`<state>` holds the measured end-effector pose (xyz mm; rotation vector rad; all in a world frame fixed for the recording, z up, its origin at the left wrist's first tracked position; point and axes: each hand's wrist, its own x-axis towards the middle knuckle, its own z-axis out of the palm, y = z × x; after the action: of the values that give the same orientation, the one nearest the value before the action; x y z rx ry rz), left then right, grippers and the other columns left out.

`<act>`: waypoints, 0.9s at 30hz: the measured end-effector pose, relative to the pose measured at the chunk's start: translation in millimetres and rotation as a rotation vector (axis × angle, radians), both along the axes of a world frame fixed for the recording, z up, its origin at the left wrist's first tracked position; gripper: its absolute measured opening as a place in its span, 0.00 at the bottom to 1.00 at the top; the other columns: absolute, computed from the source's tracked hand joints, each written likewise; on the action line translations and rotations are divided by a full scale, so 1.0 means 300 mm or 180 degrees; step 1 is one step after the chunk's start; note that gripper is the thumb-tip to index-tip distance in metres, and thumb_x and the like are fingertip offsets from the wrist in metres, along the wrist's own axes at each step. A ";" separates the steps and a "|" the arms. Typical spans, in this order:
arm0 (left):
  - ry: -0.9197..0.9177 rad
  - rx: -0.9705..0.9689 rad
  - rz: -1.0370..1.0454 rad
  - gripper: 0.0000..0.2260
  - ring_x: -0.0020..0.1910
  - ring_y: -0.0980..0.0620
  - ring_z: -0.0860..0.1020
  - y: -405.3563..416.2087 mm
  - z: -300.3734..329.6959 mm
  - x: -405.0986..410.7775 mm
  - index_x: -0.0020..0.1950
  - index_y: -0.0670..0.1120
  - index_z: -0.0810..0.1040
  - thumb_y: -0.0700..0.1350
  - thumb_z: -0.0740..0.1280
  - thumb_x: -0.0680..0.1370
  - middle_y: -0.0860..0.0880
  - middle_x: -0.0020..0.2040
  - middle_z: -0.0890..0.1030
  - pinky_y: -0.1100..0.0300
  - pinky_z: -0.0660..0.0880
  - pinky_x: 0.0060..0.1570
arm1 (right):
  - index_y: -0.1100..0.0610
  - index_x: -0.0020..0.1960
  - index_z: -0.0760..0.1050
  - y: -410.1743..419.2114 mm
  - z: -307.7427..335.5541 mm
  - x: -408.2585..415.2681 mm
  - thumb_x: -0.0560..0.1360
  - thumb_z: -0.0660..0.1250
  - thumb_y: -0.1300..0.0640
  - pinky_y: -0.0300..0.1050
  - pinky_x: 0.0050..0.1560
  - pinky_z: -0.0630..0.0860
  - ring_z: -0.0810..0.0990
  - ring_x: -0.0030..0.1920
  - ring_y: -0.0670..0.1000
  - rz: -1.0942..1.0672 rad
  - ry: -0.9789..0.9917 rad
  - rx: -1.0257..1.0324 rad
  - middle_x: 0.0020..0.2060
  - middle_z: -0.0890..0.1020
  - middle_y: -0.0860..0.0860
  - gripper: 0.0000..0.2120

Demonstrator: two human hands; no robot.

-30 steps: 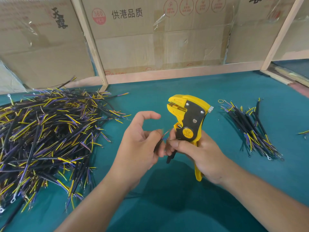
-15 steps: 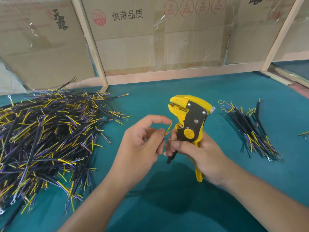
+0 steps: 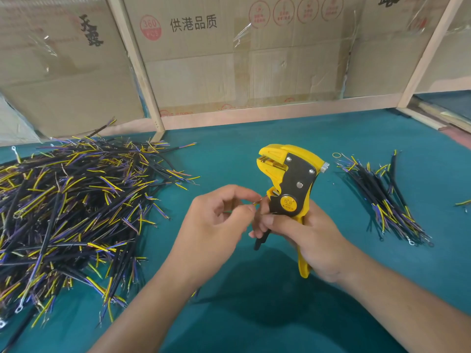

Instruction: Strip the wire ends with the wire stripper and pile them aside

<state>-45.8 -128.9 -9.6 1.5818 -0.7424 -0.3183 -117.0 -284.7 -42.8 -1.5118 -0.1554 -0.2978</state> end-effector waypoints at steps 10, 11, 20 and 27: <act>-0.1310 0.0622 -0.0040 0.11 0.27 0.63 0.73 0.022 0.000 0.020 0.48 0.51 0.79 0.34 0.69 0.76 0.62 0.28 0.76 0.77 0.64 0.31 | 0.53 0.42 0.79 0.001 -0.002 -0.003 0.73 0.67 0.51 0.45 0.51 0.78 0.81 0.42 0.50 -0.0112 0.0047 -0.0066 0.36 0.82 0.49 0.06; -0.1473 0.0671 0.0002 0.11 0.27 0.64 0.72 0.024 0.002 0.021 0.48 0.51 0.79 0.34 0.70 0.76 0.64 0.28 0.75 0.76 0.64 0.30 | 0.51 0.41 0.80 0.001 -0.001 -0.003 0.72 0.68 0.51 0.46 0.52 0.79 0.81 0.42 0.50 -0.0121 0.0048 -0.0039 0.36 0.82 0.50 0.05; -0.2757 0.1173 0.0720 0.07 0.29 0.55 0.70 0.012 0.003 0.009 0.43 0.51 0.77 0.51 0.62 0.72 0.57 0.35 0.72 0.56 0.72 0.27 | 0.53 0.42 0.79 0.015 0.004 -0.010 0.72 0.68 0.51 0.43 0.51 0.79 0.81 0.41 0.48 -0.0132 0.0033 -0.0155 0.37 0.82 0.49 0.06; -0.2575 0.1023 0.0556 0.04 0.36 0.50 0.77 0.009 -0.004 0.000 0.44 0.51 0.71 0.49 0.60 0.71 0.58 0.50 0.83 0.51 0.77 0.33 | 0.46 0.42 0.82 0.020 -0.001 -0.010 0.72 0.69 0.51 0.49 0.49 0.81 0.81 0.41 0.50 -0.0143 0.0023 -0.0044 0.37 0.82 0.49 0.03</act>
<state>-45.7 -126.1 -10.8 2.0850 -1.1926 0.3831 -119.9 -278.6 -43.1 -1.5314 -0.1182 -0.3277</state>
